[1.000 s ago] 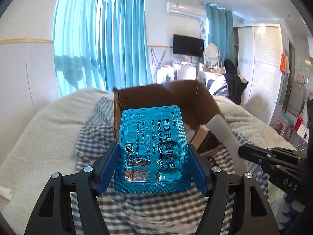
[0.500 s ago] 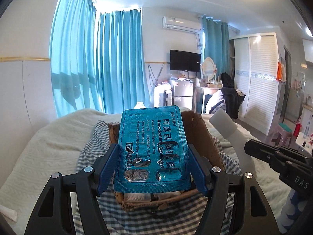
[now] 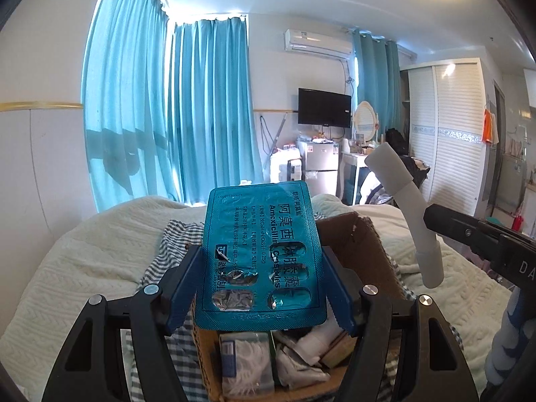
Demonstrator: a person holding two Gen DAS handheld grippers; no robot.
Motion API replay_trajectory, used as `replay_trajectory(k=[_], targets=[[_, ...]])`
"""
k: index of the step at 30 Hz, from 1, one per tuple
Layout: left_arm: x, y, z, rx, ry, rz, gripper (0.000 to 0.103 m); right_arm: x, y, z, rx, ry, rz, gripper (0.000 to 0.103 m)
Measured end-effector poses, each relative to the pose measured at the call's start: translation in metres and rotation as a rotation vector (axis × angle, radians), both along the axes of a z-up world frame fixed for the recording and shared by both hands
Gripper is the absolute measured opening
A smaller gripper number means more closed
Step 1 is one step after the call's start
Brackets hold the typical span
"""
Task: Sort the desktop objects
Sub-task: 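Open both tools to drop the blister pack and white rod into the box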
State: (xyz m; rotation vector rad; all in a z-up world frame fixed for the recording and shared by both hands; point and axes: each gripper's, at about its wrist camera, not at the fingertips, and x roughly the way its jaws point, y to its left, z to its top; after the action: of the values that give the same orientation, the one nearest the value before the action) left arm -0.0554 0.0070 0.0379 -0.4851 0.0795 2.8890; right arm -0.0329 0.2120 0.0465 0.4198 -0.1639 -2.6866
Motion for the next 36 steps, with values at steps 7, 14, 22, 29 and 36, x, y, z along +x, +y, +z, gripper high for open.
replay_trajectory(k=[7, 14, 22, 29, 36], targets=[[-0.036, -0.001, -0.017, -0.01, -0.014, -0.012, 0.07, -0.035, -0.001, -0.013, 0.007, -0.009, -0.001, 0.004], [-0.059, 0.004, -0.042, -0.024, -0.057, -0.015, 0.07, -0.066, 0.0, -0.038, 0.006, -0.06, -0.005, 0.004], [-0.084, 0.005, -0.069, -0.014, -0.136, -0.014, 0.073, -0.092, -0.004, -0.068, 0.028, -0.106, -0.029, 0.009], [-0.081, -0.005, -0.065, 0.02, -0.131, 0.014, 0.083, -0.09, -0.001, -0.073, 0.025, -0.103, -0.061, 0.011], [-0.065, -0.016, -0.044, 0.045, -0.103, 0.028, 0.095, -0.072, 0.008, -0.059, -0.002, -0.077, -0.073, 0.011]])
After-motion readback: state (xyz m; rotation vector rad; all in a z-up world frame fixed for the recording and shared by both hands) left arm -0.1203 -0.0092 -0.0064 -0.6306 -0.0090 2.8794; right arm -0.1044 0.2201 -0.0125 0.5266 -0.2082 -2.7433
